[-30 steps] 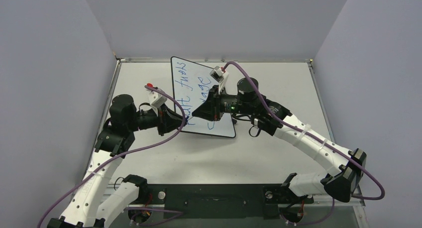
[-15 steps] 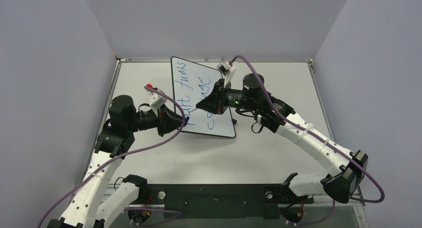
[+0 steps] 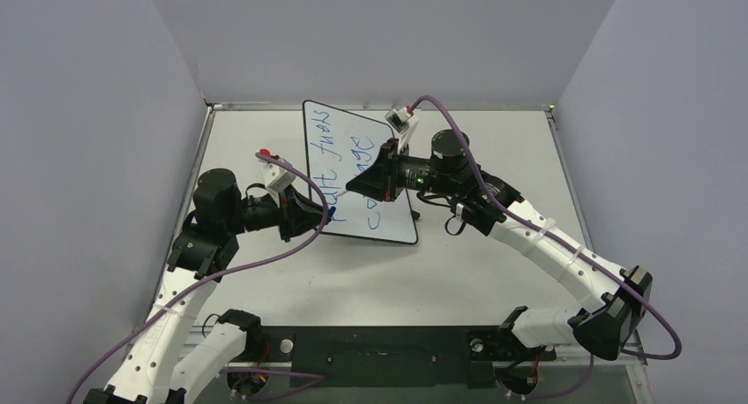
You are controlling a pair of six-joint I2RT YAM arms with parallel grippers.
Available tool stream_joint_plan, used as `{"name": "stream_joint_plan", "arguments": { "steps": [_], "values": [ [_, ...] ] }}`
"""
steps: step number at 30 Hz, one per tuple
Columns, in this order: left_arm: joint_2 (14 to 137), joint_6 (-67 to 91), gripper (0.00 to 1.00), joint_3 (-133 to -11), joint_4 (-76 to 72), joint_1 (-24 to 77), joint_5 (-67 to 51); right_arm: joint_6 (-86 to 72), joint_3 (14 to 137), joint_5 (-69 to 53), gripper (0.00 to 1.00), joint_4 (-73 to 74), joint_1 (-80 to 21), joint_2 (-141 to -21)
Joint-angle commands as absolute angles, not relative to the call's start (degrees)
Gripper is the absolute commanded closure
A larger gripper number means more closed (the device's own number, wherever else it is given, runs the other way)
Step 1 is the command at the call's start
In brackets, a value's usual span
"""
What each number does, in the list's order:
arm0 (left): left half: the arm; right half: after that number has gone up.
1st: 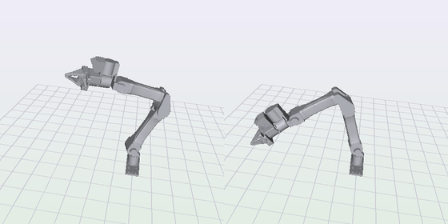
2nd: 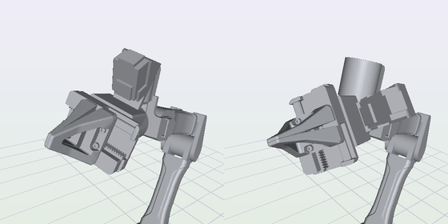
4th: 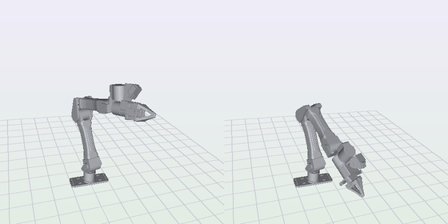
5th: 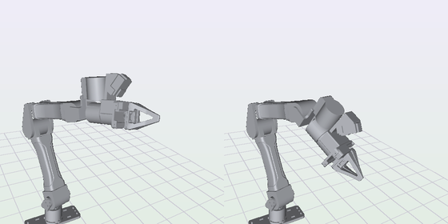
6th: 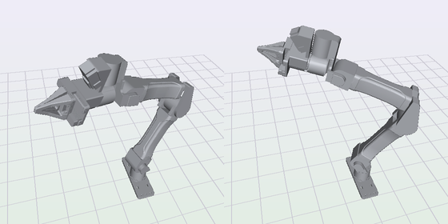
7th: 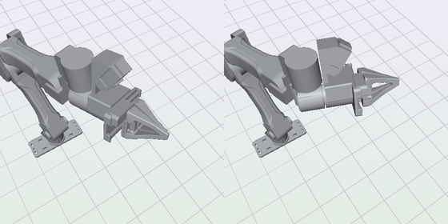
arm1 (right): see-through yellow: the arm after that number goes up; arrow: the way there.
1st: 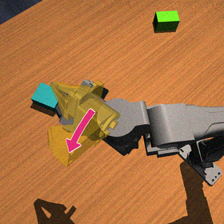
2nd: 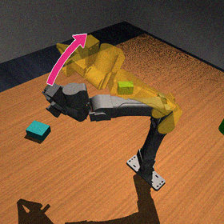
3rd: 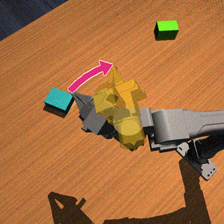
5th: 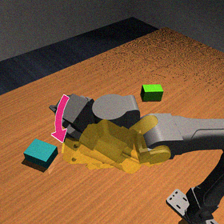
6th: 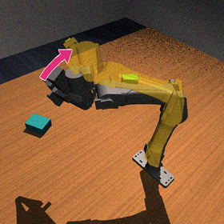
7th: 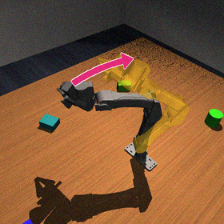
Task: Write a sentence on the whiteboard
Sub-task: Close the whiteboard marker at the center of the board.
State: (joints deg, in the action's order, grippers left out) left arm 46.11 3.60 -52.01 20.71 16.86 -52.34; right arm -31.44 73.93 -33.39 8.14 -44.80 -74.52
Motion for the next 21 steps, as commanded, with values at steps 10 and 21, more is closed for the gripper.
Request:
{"name": "stream_joint_plan", "arguments": {
  "steps": [10,21],
  "values": [
    [45.5,3.0,1.00,-52.3,18.3,17.0,-51.7,-31.8,73.4,-34.8,1.00,4.8,-46.2,-73.1],
    [45.4,3.1,1.00,-52.4,18.2,16.7,-51.0,-31.7,72.5,-34.8,1.00,5.3,-46.7,-73.1]
  ]
}}
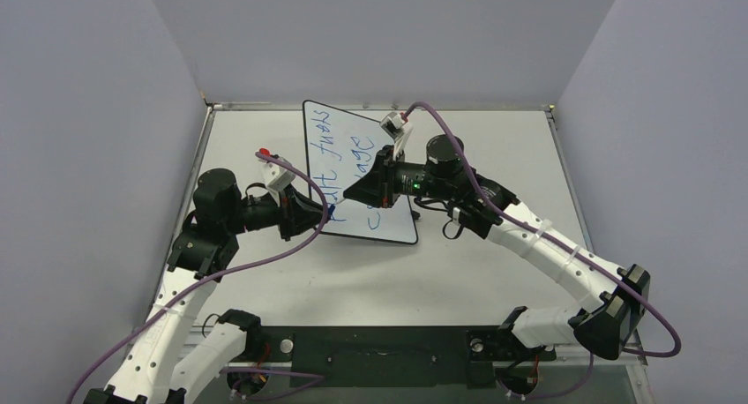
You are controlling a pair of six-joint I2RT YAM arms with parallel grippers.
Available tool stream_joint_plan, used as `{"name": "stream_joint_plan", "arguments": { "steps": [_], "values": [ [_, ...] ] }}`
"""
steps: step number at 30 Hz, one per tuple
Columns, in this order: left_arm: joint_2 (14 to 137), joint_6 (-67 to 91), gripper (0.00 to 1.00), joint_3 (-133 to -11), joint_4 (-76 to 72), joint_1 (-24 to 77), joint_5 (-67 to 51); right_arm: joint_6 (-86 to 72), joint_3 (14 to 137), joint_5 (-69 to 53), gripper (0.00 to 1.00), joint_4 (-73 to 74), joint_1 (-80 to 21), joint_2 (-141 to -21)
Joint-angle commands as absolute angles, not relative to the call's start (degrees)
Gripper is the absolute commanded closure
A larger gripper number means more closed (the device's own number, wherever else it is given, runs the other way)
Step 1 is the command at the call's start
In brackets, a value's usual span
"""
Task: Write a sentence on the whiteboard
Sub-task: Close the whiteboard marker at the center of the board.
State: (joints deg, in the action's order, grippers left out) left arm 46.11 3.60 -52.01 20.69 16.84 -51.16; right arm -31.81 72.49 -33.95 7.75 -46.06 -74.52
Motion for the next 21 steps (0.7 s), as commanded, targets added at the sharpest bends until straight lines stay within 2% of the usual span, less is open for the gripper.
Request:
{"name": "stream_joint_plan", "arguments": {
  "steps": [1,21],
  "values": [
    [45.4,3.1,1.00,-52.3,18.1,16.6,-51.0,-31.7,72.5,-34.8,1.00,5.4,-46.9,-73.1],
    [45.2,3.4,1.00,-52.1,17.8,16.4,-52.2,-30.1,72.9,-34.9,1.00,7.6,-48.7,-75.4]
  ]
}}
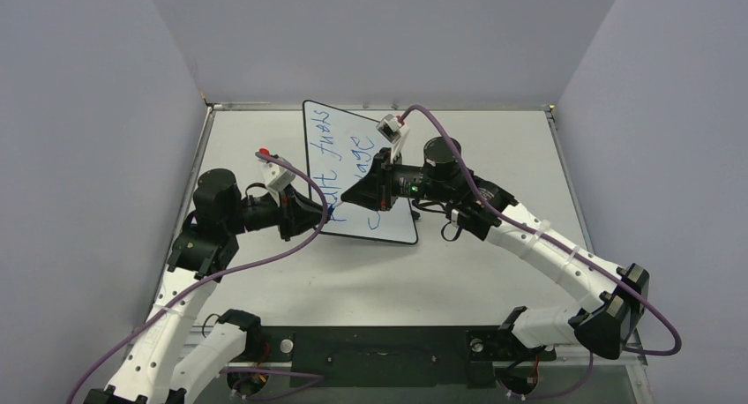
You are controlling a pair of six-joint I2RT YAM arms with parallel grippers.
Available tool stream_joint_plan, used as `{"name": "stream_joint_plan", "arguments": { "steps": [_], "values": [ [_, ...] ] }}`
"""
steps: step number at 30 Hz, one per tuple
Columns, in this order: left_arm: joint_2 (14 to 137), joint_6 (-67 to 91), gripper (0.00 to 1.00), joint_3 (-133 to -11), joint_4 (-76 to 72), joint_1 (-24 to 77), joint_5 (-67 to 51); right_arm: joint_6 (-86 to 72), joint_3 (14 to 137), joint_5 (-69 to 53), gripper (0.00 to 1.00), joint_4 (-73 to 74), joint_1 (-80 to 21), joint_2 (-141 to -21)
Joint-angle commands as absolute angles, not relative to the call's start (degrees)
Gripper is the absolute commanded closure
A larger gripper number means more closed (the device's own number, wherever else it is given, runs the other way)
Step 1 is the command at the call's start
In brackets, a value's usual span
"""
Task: Write a sentence on the whiteboard
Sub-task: Close the whiteboard marker at the center of the board.
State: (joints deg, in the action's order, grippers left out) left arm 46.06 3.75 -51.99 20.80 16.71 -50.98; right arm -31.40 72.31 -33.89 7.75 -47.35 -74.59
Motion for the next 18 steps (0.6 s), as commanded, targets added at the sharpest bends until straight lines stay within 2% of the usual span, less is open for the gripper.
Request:
{"name": "stream_joint_plan", "arguments": {
  "steps": [1,18],
  "values": [
    [45.1,3.4,1.00,-52.1,17.8,16.4,-52.3,-29.7,73.3,-34.9,1.00,7.9,-48.8,-75.6],
    [44.2,3.4,1.00,-51.8,17.4,16.3,-52.2,-25.6,75.0,-33.2,1.00,13.0,-49.4,-76.2]
  ]
}}
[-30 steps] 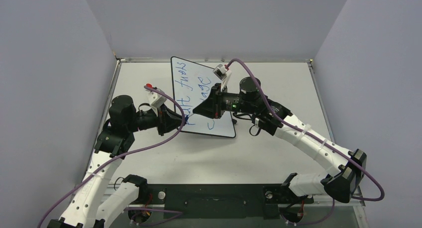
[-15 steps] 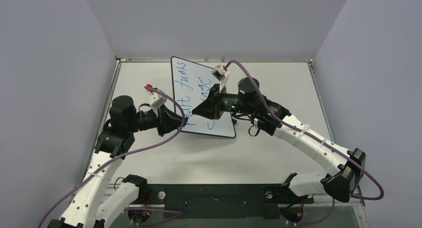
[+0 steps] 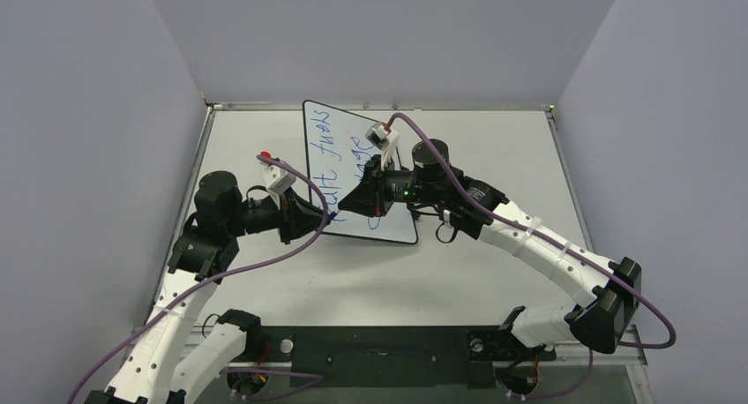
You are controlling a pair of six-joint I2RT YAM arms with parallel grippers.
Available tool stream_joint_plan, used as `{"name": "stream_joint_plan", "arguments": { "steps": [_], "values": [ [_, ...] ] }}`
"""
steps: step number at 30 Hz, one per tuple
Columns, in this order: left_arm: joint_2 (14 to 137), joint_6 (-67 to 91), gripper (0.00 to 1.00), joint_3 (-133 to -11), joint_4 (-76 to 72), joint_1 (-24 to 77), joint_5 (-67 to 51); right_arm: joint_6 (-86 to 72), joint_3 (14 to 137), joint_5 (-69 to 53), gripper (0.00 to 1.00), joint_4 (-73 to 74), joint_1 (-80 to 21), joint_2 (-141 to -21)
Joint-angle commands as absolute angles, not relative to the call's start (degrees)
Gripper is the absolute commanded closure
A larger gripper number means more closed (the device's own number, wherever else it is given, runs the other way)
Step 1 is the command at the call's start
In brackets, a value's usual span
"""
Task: Write a sentence on the whiteboard
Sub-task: Close the whiteboard marker at the center of the board.
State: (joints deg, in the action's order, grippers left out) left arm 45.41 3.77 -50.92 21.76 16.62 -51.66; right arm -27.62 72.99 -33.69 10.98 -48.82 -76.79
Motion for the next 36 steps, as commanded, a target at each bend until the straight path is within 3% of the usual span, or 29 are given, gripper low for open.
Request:
{"name": "stream_joint_plan", "arguments": {
  "steps": [1,9,23,36],
  "values": [
    [44.3,3.4,1.00,-51.7,17.4,16.3,-52.2,-25.3,75.3,-33.4,1.00,13.7,-49.4,-76.3],
    [44.0,3.5,1.00,-51.5,17.3,16.3,-52.0,-24.6,76.2,-34.9,1.00,14.8,-50.5,-78.4],
    [42.0,6.4,1.00,-49.9,13.2,15.0,-50.8,-33.6,73.5,-37.4,1.00,2.5,-54.0,-82.1],
    [42.3,5.3,1.00,-50.5,13.8,14.8,-52.2,-22.8,80.1,-39.8,1.00,18.5,-57.6,-87.6]
  ]
}}
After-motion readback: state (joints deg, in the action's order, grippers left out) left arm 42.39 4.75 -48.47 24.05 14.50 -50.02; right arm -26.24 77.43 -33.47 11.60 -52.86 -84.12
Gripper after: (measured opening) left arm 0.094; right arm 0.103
